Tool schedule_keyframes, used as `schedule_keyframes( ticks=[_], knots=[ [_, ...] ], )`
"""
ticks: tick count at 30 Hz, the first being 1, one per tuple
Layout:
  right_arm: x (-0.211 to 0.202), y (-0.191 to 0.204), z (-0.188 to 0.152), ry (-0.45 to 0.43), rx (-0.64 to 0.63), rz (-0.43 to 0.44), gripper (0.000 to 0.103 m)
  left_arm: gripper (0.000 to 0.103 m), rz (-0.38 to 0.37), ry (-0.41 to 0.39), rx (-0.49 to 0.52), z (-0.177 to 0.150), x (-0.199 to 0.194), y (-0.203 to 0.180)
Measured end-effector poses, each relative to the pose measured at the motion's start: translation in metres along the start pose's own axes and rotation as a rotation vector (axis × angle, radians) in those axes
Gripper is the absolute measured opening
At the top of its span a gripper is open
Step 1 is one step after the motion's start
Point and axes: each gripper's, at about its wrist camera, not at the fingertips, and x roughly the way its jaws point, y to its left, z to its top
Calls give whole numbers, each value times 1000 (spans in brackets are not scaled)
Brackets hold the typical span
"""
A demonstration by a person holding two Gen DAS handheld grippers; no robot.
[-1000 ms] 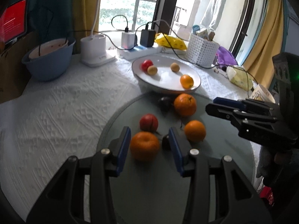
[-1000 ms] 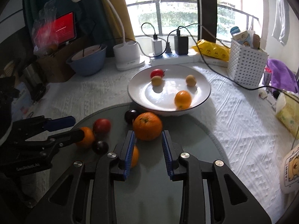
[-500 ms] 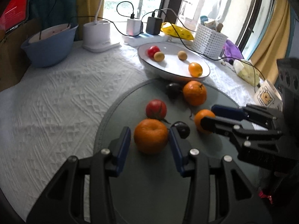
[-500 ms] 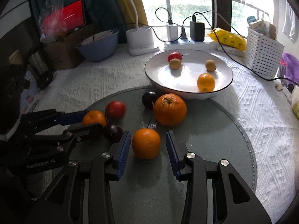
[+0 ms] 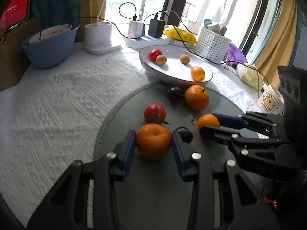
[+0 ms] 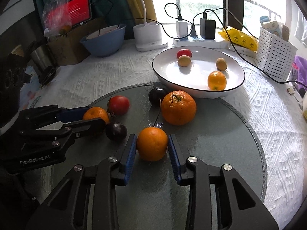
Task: Organize fruits
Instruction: 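Grasp a large orange with the left gripper while the right grasps another orange, then carry both held oranges over the white plate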
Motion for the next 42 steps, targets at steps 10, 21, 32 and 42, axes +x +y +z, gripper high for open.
schedule_keyframes(
  ticks=[10, 21, 32, 42],
  knots=[
    [-13, -4, 2, -32, 5, -8, 36, 39, 0, -30, 21, 6, -13, -11],
    [-25, -17, 4, -62, 24, -17, 36, 39, 2, -40, 50, 14, -17, -24],
    [-30, -40, 8, -74, 56, -28, 36, 39, 3, -45, 79, 31, -10, -37],
    [-32, -65, 19, -89, 81, -37, 36, 39, 2, -38, 100, 49, 1, -47]
  ],
)
